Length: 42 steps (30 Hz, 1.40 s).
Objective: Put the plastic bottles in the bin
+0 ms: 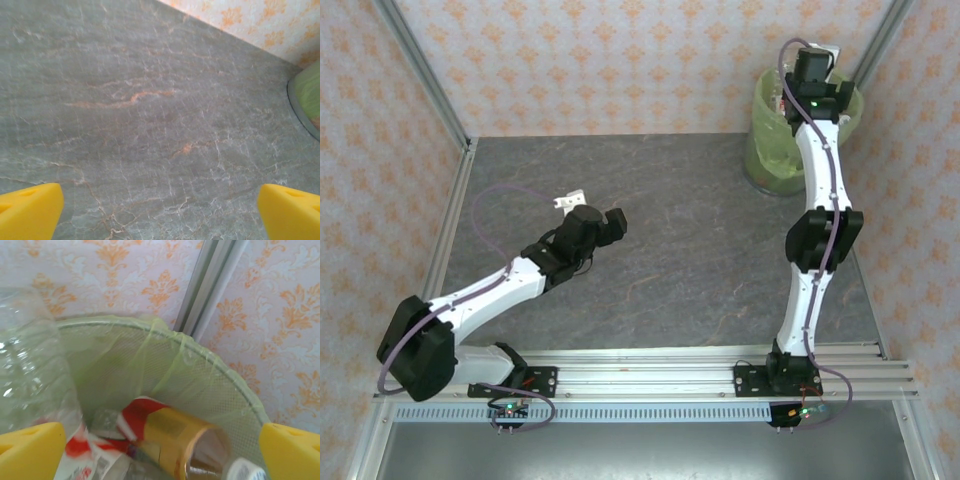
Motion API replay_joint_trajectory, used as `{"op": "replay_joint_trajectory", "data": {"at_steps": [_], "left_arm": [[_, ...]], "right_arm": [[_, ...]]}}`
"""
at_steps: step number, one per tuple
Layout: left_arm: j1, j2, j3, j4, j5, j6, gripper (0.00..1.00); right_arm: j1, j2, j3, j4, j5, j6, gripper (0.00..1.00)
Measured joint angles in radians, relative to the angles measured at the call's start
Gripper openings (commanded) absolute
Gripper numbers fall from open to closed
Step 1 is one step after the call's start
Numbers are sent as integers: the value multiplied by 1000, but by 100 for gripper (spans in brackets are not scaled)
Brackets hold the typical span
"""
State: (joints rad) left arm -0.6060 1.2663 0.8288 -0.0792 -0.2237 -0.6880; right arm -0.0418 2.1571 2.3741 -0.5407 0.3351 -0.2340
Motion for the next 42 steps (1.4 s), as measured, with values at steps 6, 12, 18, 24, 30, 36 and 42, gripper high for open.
{"op": "replay_joint_trajectory", "data": {"at_steps": [6, 12, 18, 24, 30, 36, 42], "left_arm": [[23, -163, -6, -53, -175, 137, 100], [219, -271, -80, -78, -318, 295, 100], [424, -302, -216, -42, -325, 399, 100], [514, -217, -299, 123, -221, 454, 100], [528, -15, -344, 369, -141, 534, 100], [537, 138, -380, 603, -50, 612, 100], [537, 238, -446, 769, -11, 638, 100]], "right_arm": [[0, -284, -228, 8, -135, 38, 99], [3, -686, -700, 222, -292, 98, 99], [6, -943, -1205, 500, -405, 168, 99], [6, -1010, -1633, 697, -418, 202, 99], [6, -918, -1873, 847, -419, 247, 99], [6, -724, -1873, 935, -492, 233, 99], [6, -671, -1935, 1193, -521, 196, 99]]}}
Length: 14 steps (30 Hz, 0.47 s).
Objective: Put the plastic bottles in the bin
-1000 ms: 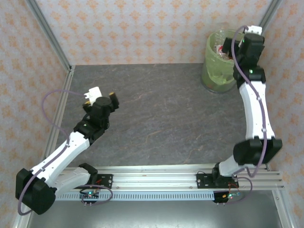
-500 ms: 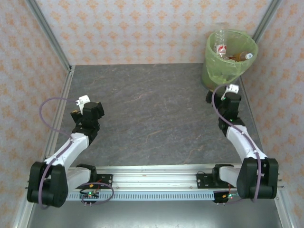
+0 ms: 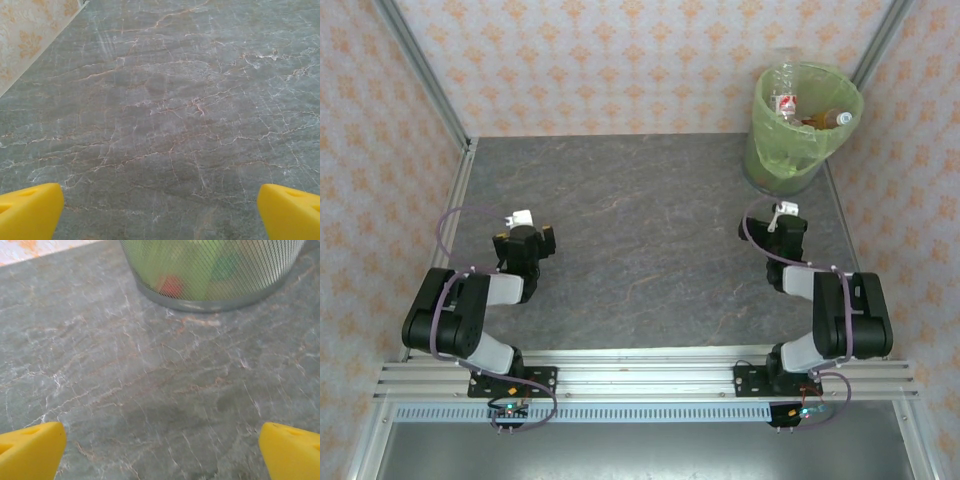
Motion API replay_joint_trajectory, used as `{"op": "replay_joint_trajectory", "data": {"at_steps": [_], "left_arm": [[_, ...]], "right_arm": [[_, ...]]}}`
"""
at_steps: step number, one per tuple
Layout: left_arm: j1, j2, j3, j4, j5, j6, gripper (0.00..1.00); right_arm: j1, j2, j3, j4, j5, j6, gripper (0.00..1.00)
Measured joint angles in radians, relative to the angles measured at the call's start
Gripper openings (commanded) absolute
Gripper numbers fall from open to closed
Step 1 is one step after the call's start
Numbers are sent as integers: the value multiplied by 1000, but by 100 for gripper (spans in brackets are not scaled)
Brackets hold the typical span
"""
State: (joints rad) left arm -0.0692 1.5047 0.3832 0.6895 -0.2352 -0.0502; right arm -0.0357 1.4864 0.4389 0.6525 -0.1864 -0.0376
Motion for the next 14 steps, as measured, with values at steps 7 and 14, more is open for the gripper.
{"op": "replay_joint_trajectory", "data": {"at_steps": [7, 14], "left_arm": [[0, 0, 2, 42, -1, 0, 100], [0, 0, 3, 42, 0, 0, 100]], "right_arm": [[0, 42, -46, 88, 16, -1, 99], [0, 42, -46, 115, 31, -1, 99]]}}
